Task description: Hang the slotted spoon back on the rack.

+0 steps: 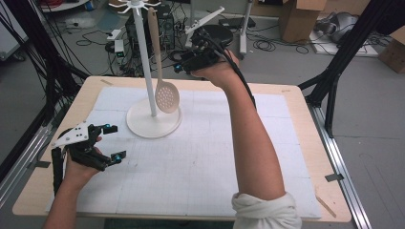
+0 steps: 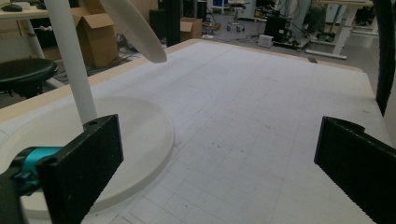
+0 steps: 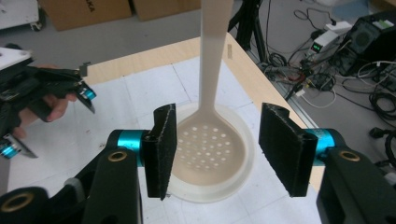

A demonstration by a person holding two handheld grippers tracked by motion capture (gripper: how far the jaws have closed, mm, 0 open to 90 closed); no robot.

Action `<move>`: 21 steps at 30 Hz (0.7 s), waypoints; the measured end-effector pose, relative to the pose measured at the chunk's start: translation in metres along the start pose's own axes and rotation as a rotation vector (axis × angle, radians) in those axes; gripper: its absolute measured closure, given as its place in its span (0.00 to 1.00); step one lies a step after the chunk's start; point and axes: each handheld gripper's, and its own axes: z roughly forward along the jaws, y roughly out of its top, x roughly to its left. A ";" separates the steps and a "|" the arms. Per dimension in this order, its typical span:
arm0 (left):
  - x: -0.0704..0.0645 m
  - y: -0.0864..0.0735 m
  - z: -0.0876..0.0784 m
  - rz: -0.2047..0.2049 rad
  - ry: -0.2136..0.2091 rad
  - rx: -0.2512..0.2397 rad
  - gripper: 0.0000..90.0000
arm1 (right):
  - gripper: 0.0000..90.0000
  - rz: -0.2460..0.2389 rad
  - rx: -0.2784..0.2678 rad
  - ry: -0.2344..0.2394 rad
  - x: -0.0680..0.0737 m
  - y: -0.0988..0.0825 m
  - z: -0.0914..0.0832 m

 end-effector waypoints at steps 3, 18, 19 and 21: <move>0.000 0.000 0.000 0.006 -0.002 0.008 0.02 | 0.49 -0.010 -0.038 0.024 0.006 -0.014 -0.015; -0.001 0.000 0.001 0.004 -0.003 0.017 0.02 | 0.42 -0.014 -0.146 0.036 0.020 -0.066 -0.064; -0.001 0.000 0.001 0.001 -0.002 0.014 0.02 | 0.42 -0.013 -0.159 0.037 0.021 -0.070 -0.067; -0.001 0.000 0.001 0.001 -0.004 0.011 0.02 | 0.40 -0.013 -0.186 0.033 0.024 -0.080 -0.073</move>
